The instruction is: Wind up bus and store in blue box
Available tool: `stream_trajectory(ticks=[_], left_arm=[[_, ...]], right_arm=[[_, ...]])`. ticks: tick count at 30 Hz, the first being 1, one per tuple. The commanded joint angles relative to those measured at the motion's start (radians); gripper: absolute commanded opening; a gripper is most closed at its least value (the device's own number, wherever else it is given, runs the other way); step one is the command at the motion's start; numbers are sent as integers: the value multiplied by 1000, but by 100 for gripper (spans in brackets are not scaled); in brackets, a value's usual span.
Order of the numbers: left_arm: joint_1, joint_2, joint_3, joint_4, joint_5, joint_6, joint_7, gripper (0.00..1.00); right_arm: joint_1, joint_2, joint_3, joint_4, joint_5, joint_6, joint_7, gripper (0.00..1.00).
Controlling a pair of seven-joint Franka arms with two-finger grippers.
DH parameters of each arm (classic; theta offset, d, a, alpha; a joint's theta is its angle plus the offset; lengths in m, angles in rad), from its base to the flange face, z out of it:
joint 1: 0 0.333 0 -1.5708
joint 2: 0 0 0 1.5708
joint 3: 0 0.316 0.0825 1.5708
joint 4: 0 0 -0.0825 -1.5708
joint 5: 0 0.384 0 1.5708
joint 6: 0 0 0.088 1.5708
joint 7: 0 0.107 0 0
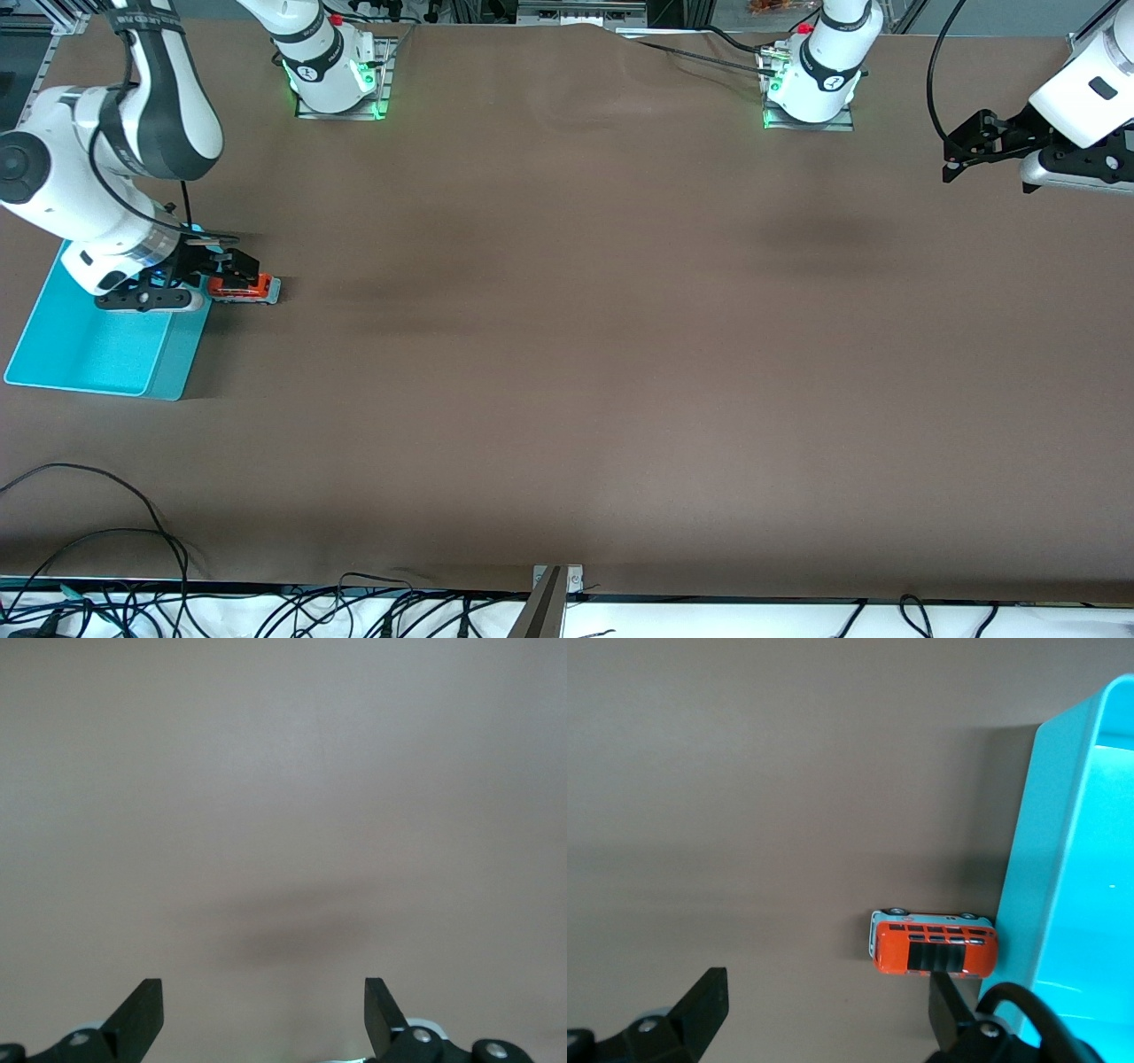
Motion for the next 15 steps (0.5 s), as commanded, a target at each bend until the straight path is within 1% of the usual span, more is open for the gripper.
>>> stream_trajectory(ticks=[1,4,11,13,15], left_arm=[[6,21,-1,52,-22,-29,-32,100],[6,19,0,53,-22,-29,-34,100],[4,19,-5,56,-23,-29,-48,100],[6,19,-1,56,-23,-29,-46,100],[6,19,-1,56,-23,-29,-48,100]], right_arm=[[-34,-25,16,-110,3,112,9,100],[-45,-19,16,-134,4,117,9,100],[-59,22,15,-144,10,123,12,100],[-59,33,12,-147,11,123,58,100],[-71,41,12,-153,9,135,157,100]])
